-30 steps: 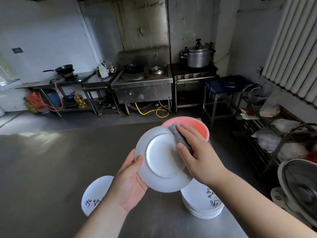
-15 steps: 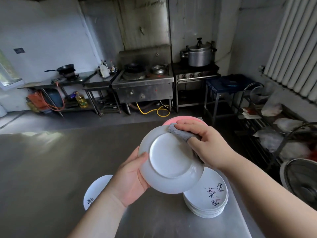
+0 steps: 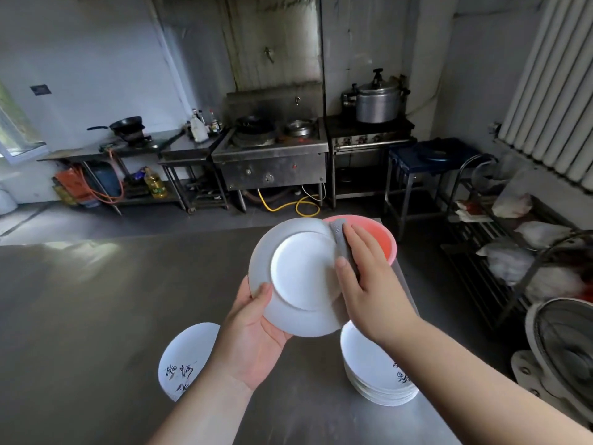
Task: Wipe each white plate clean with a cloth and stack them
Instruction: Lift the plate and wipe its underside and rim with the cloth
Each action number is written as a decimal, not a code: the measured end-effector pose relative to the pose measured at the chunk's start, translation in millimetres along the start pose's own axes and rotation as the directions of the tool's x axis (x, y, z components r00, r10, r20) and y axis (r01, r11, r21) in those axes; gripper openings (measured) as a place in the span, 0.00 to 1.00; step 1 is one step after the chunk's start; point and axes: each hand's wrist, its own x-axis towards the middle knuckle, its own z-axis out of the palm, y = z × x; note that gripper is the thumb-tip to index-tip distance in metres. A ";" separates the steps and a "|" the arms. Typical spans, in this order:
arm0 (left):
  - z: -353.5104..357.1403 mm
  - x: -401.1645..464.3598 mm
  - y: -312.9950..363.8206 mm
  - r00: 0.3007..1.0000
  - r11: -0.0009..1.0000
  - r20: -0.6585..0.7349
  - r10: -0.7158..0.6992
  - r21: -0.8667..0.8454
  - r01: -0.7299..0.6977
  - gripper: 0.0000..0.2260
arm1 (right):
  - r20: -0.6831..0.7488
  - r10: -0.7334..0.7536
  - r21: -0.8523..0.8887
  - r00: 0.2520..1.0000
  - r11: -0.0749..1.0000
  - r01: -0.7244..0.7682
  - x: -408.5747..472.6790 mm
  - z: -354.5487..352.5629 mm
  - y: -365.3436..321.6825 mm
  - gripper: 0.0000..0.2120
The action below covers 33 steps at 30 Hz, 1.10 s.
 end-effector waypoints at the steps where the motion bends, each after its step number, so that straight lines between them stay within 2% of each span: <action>1: 3.0 1.0 -1.7 1.000 1.000 0.004 0.012 -0.013 -0.012 0.21 | -0.012 -0.011 0.026 1.000 1.000 0.011 -7.9 4.4 -1.4 0.28; 3: 6.1 2.1 -5.0 0.999 0.999 0.028 0.025 -0.023 -0.024 0.23 | -0.057 -0.022 0.092 0.998 0.995 0.027 -35.1 20.7 -4.3 0.29; 5: 4.7 2.0 -6.7 0.998 1.000 0.066 0.018 0.018 -0.019 0.25 | -0.128 0.042 0.202 0.991 0.979 -0.015 -55.8 31.6 -6.2 0.30; 8: -3.4 4.0 0.1 0.993 0.997 0.101 -0.054 0.064 0.048 0.28 | -0.205 0.154 0.308 0.967 0.948 -0.086 -32.1 13.3 1.5 0.26; 10: -8.0 7.1 11.0 0.988 0.993 0.099 -0.120 0.024 0.118 0.25 | -0.128 0.164 0.308 0.978 0.944 -0.118 -5.5 -7.3 4.4 0.24; 12: -11.1 9.0 19.4 0.982 0.986 0.096 -0.161 0.056 0.156 0.23 | 0.001 0.162 0.302 0.987 0.941 -0.154 15.5 -21.6 4.5 0.24; 14: -12.2 9.1 20.3 0.984 0.985 0.092 -0.155 0.090 0.147 0.22 | 0.069 0.150 0.265 0.986 0.950 -0.163 24.4 -26.6 3.8 0.24; 16: -11.7 8.4 16.7 0.991 0.992 0.063 -0.114 0.054 0.111 0.22 | 0.064 0.061 0.176 0.996 0.982 -0.071 16.6 -21.3 0.5 0.22; 19: -11.2 9.4 9.7 1.000 1.000 -0.011 -0.024 -0.008 0.024 0.21 | 0.014 -0.068 0.045 0.998 0.997 0.068 -31.0 14.5 -5.7 0.29; 22: -12.0 10.1 6.7 0.999 1.000 -0.032 -0.009 -0.015 0.009 0.22 | 0.044 -0.028 -0.036 0.999 0.999 0.030 -68.3 49.1 -15.1 0.36; 26: -15.9 12.6 10.4 0.999 0.999 -0.038 -0.038 -0.035 0.037 0.23 | -0.060 0.050 -0.105 0.997 0.993 -0.056 -14.0 39.4 -10.4 0.28; 28: -17.6 16.5 12.9 0.999 0.999 -0.030 -0.028 -0.039 0.027 0.22 | -0.082 0.121 -0.070 0.989 0.989 -0.127 9.4 33.2 -7.8 0.26; 30: -20.4 22.8 16.0 0.999 0.998 -0.029 -0.031 -0.059 0.030 0.22 | -0.088 0.093 -0.062 0.992 0.993 -0.099 4.4 40.7 -11.5 0.26; 33: -28.3 32.2 20.5 0.998 0.995 -0.020 -0.061 -0.079 0.059 0.21 | -0.043 0.011 -0.118 0.999 0.993 -0.016 -34.2 71.1 -18.2 0.33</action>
